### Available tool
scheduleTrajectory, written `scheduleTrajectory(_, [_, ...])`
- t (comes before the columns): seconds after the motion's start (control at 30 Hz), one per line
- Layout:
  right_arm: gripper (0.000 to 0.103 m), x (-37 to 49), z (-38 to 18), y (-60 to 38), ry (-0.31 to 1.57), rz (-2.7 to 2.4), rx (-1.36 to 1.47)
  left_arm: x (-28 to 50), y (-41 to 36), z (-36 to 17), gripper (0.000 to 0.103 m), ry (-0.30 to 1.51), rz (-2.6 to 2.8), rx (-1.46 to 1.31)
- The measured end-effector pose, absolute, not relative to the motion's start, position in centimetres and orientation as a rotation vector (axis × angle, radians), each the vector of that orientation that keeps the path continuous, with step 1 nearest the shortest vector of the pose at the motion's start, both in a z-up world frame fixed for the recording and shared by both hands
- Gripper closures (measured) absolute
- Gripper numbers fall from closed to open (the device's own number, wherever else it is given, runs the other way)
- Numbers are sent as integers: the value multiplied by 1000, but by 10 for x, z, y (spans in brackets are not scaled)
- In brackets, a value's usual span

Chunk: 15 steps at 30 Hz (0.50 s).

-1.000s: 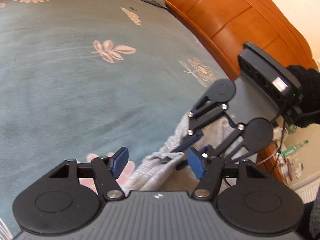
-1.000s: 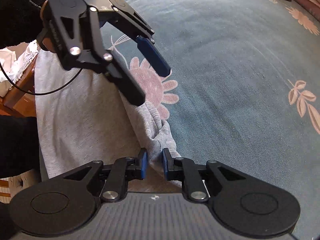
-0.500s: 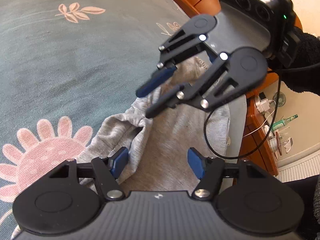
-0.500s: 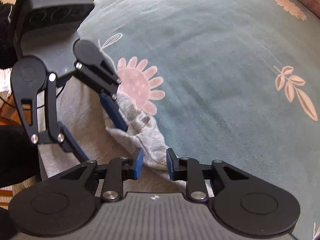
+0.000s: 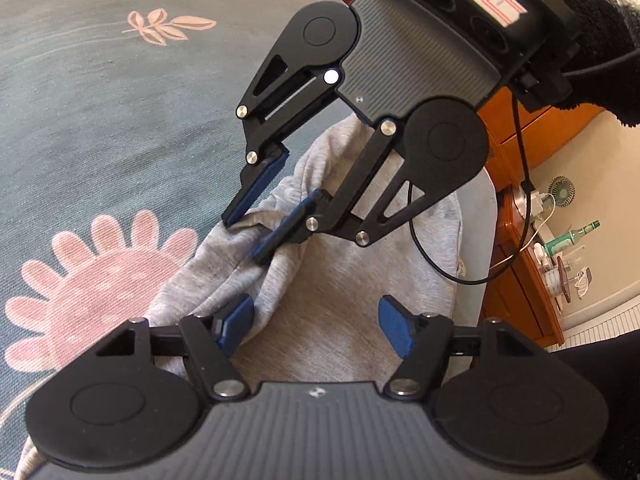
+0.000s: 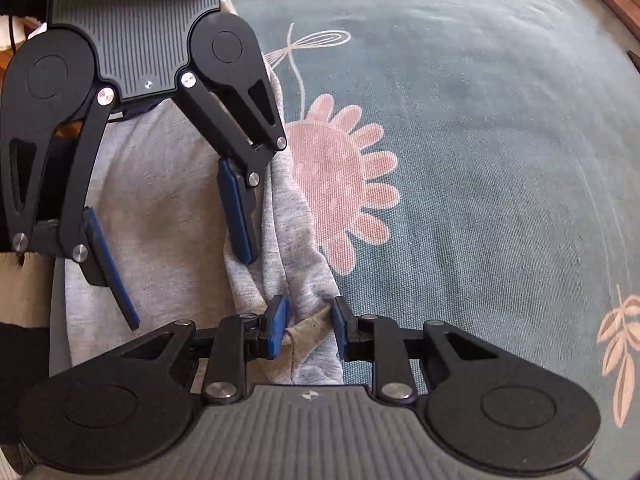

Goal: Fold clothes

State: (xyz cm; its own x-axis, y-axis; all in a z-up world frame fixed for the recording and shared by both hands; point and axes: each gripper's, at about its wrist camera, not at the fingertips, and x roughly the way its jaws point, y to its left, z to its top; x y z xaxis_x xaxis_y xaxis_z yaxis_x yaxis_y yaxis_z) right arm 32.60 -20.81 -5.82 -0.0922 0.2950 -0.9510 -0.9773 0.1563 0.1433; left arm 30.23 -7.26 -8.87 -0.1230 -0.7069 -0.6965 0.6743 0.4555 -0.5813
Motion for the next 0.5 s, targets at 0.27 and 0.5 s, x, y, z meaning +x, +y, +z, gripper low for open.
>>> scheduleTrajectory(0.27, [98, 354, -49, -206, 1101, 1170, -914, 306, -56, -67, 28, 1133, -1140, -153])
scheduleTrajectory(0.5, [98, 389, -50, -219, 1175, 920, -764, 312, -64, -86, 28, 1143, -1099, -214])
